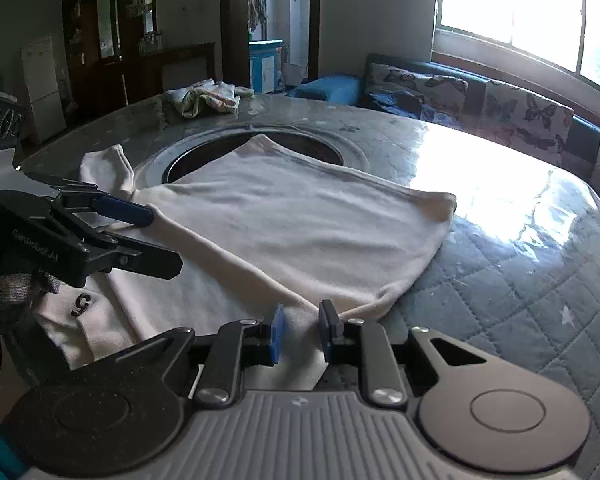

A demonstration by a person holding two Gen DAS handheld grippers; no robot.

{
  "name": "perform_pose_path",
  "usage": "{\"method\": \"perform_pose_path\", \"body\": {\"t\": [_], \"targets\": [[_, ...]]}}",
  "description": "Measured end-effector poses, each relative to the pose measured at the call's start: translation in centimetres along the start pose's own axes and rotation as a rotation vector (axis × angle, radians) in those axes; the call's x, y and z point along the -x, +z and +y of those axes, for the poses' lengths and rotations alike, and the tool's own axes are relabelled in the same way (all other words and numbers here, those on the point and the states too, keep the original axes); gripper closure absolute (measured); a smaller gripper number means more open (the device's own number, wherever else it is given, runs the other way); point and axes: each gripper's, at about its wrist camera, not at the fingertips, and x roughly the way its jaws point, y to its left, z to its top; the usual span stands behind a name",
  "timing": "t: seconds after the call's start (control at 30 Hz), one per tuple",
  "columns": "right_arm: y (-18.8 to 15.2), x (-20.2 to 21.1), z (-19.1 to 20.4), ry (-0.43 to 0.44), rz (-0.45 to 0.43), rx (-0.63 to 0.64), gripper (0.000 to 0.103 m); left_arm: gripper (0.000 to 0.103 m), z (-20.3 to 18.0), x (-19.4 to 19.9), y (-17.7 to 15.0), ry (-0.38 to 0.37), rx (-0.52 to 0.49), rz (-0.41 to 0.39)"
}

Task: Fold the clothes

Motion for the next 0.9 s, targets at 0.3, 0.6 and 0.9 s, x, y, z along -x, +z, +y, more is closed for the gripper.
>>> {"method": "perform_pose_path", "body": {"t": [0.3, 0.6, 0.9], "targets": [[-0.7, 1.8, 2.6, 0.073, 0.007, 0.107, 0.076, 0.0, 2.4, 2.7, -0.5, 0.065, 0.077, -0.047], [-0.5, 1.0, 5.8, 0.121, 0.004, 0.223, 0.075, 0.0, 7.2, 7.4, -1.1, 0.256, 0.157, -0.114], [1.7, -2.7, 9.5, 0.225, -0.007, 0.282, 0.073, 0.0, 12.3, 9.6, -0.7, 0.454, 0.242, -0.147]]}}
